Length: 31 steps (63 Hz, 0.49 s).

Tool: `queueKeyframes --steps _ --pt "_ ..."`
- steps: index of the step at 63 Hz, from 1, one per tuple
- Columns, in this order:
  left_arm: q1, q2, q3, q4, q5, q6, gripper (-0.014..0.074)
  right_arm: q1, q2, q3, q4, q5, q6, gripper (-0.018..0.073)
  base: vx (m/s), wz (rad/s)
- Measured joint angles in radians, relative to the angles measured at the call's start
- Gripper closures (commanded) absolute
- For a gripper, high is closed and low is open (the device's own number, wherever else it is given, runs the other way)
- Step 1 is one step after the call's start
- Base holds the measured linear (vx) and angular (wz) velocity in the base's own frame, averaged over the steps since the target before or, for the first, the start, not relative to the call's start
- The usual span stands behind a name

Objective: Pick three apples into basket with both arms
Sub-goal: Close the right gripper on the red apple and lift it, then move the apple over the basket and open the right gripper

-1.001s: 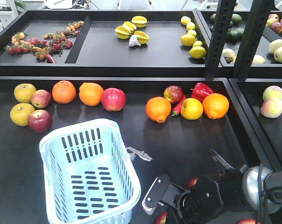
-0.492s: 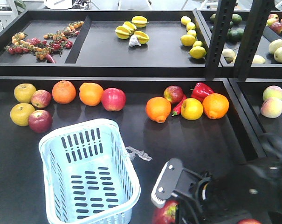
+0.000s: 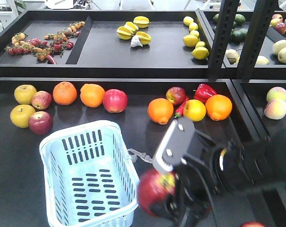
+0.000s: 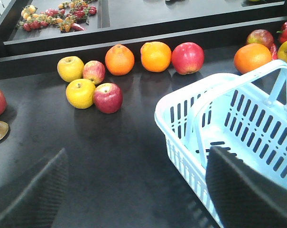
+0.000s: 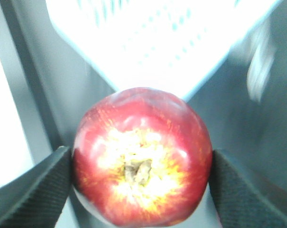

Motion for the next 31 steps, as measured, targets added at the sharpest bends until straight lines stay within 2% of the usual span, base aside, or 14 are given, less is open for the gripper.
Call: queueKeyframes --steps 9,17,24,31 --pt "0.0 0.0 0.0 0.0 0.0 0.0 0.0024 0.0 0.074 -0.074 0.13 -0.016 -0.089 0.0295 0.0 0.0" --pt "0.0 0.0 0.0 0.0 0.0 0.0 0.0024 0.0 0.168 -0.12 0.257 -0.029 -0.178 0.0246 0.0 0.0" --pt "0.0 0.0 0.0 0.0 0.0 0.0 0.0024 0.0 0.253 -0.151 0.356 -0.034 -0.273 0.016 0.0 0.0" --pt "0.0 0.0 0.0 0.0 0.0 0.0 0.0024 0.0 0.313 -0.174 0.4 -0.051 -0.327 0.005 0.0 0.0"
